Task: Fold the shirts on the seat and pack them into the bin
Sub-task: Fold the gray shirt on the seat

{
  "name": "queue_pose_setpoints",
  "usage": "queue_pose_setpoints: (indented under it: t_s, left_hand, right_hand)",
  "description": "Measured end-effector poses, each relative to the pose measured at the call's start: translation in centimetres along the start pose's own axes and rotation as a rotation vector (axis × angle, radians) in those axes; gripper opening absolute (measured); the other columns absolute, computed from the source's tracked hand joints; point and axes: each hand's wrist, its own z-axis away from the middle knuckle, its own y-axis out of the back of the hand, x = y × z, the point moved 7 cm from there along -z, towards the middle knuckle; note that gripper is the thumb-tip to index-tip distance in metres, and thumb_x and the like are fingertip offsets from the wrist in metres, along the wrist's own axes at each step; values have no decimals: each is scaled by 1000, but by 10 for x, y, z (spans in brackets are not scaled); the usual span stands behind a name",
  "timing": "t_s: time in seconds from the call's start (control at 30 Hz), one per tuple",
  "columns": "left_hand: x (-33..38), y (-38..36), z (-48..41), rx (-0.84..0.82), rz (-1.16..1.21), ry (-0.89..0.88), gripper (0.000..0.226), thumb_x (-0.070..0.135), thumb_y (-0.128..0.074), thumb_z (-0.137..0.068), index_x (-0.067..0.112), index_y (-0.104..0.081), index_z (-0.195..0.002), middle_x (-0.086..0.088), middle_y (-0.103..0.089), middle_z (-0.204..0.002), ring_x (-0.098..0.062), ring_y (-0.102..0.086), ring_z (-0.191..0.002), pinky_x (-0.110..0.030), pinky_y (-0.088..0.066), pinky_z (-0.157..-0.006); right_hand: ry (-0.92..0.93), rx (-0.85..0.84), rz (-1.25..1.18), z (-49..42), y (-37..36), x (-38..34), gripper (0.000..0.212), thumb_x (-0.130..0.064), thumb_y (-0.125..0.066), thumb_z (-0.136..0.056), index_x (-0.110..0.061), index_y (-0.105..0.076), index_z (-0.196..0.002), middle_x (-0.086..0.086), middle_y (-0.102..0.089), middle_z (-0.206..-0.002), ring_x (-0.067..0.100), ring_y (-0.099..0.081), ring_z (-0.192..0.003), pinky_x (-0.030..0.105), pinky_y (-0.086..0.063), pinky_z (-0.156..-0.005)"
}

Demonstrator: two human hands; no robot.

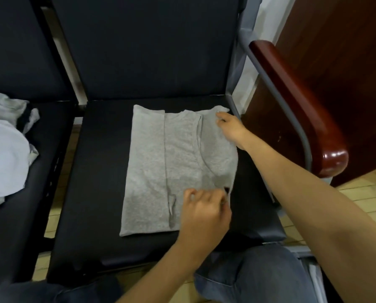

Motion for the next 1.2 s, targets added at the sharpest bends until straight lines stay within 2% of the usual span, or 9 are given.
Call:
queue_pose_setpoints:
  t_s: [0.2, 0.3, 0.43, 0.57, 0.77, 0.93, 1.03, 1.13, 1.2]
  left_hand:
    - [-65, 62, 20, -76, -37, 199, 17, 34, -45, -80, 24, -57, -73, 12, -55, -58, -7, -54, -56, -28, -35, -75]
    - [-88, 64, 30, -255, -237, 287, 12, 34, -46, -84, 26, -54, -87, 12, -55, -87, -11, -54, -87, -25, -28, -80]
    - [-108, 61, 43, -272, -317, 333, 52, 51, -41, -77, 14, -59, -108, -6, -60, -112, -26, -60, -104, -40, -51, -84]
    - [-100, 52, 43, -300, -346, 121, 51, 46, -35, -83, 19, -67, -113, -10, -60, -128, -27, -56, -121, -49, -46, -94]
    - [-91, 47, 51, -242, -244, 94, 40, 39, -50, -78, 18, -67, -106, -2, -66, -107, -20, -65, -98, -39, -48, -95]
    - [-110, 56, 40, -236, -95, 328, 23, 30, -42, -96, 24, -52, -117, 7, -64, -103, -16, -58, -101, -30, -34, -89]
    - [-118, 58, 39, -181, 67, 427, 24, 32, -51, -95, 26, -51, -118, 10, -68, -104, -12, -59, -105, -26, -26, -89]
    - [-113, 57, 42, -133, 94, 450, 28, 35, -58, -91, 26, -53, -117, 12, -67, -96, -11, -60, -102, -23, -20, -84]
    - [-110, 57, 44, -117, 172, 478, 26, 32, -61, -90, 24, -54, -114, 17, -64, -85, -10, -62, -97, -26, -28, -97]
  right_hand:
    - [87, -102, -30, 4, -51, -73, 45, -15, -38, -102, -12, -35, -146, 9, -35, -150, 24, -39, -133, 27, -32, -106]
    - [91, -229, 20, 9, -92, -93, 45, -17, -41, -101, -14, -35, -145, 10, -36, -148, 25, -42, -129, 31, -35, -104]
    - [141, -316, 128, 19, -125, -95, 54, -25, -47, -100, -24, -27, -150, 0, 1, -161, 21, -18, -143, 34, -26, -111]
    - [302, -140, 219, 44, -116, -90, 40, -15, -41, -101, -9, -42, -141, 10, -35, -148, 25, -38, -133, 22, -31, -101]
    - [438, -41, 596, 101, -111, -47, 50, -29, -46, -99, -10, -36, -144, 12, -31, -151, 27, -24, -141, 38, -21, -115]
    - [551, -142, 565, 175, -104, -21, 32, -39, -55, -92, -16, -60, -113, -1, -56, -114, 17, -53, -107, 26, -43, -87]
    - [668, -162, 657, 204, -108, -11, 42, -57, -49, -81, -21, -64, -98, -6, -59, -101, 15, -57, -97, 26, -45, -82]
    - [764, -118, 685, 216, -108, -11, 36, -51, -51, -78, -21, -65, -93, -5, -61, -95, 15, -60, -88, 29, -50, -75]
    - [823, -64, 652, 221, -100, -17, 23, -38, -50, -81, -21, -65, -84, -7, -61, -87, 12, -59, -81, 27, -52, -68]
